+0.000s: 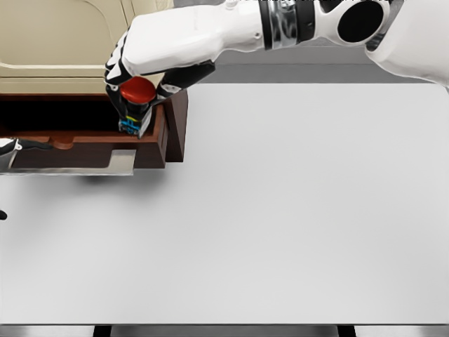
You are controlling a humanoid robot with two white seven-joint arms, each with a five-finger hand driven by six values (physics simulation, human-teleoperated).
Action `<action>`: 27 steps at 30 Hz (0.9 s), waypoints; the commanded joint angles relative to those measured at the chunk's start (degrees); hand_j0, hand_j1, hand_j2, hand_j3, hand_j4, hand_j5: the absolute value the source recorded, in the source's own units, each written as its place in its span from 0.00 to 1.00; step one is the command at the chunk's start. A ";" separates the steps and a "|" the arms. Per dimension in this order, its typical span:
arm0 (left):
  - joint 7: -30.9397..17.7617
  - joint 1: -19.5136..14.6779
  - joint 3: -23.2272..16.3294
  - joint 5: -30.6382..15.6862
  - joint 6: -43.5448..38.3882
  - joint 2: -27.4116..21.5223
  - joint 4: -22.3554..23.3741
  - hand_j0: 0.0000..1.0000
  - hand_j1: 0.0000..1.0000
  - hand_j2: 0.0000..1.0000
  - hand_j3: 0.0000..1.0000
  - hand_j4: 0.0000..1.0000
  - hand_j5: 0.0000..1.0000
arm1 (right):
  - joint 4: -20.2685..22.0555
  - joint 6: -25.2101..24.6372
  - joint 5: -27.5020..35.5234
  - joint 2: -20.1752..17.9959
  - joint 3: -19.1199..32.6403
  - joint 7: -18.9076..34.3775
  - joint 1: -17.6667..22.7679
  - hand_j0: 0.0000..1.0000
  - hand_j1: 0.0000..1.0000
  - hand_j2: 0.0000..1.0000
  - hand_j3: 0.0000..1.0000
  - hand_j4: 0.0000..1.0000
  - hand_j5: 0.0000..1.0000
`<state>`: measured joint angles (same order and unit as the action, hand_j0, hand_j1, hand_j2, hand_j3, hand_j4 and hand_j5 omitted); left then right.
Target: Open the cabinet drawer with left arm, and place a switch into the drawer with right arm
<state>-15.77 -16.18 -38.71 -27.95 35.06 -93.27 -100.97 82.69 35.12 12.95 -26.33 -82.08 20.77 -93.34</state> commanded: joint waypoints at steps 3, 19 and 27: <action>0.03 0.01 -0.23 -0.26 -0.06 0.01 -0.01 1.00 1.00 1.00 1.00 1.00 1.00 | -3.15 -0.12 0.14 2.95 0.08 0.76 0.53 0.47 0.47 0.47 0.47 0.47 0.47; 0.21 1.76 -0.31 -0.26 -0.06 0.19 -0.01 1.00 1.00 1.00 1.00 1.00 1.00 | -13.61 -0.12 -5.31 10.42 2.72 0.94 2.55 0.47 0.47 0.47 0.47 0.47 0.47; 0.38 1.76 -0.23 -0.26 -0.06 0.19 -0.01 1.00 1.00 1.00 1.00 1.00 1.00 | -15.19 -0.12 -5.31 11.82 3.24 0.94 2.64 0.46 0.46 0.46 0.46 0.46 0.46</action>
<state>-15.48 -14.42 -39.01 -27.80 35.08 -93.08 -100.99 67.85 35.14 7.28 -14.77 -79.10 21.75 -90.70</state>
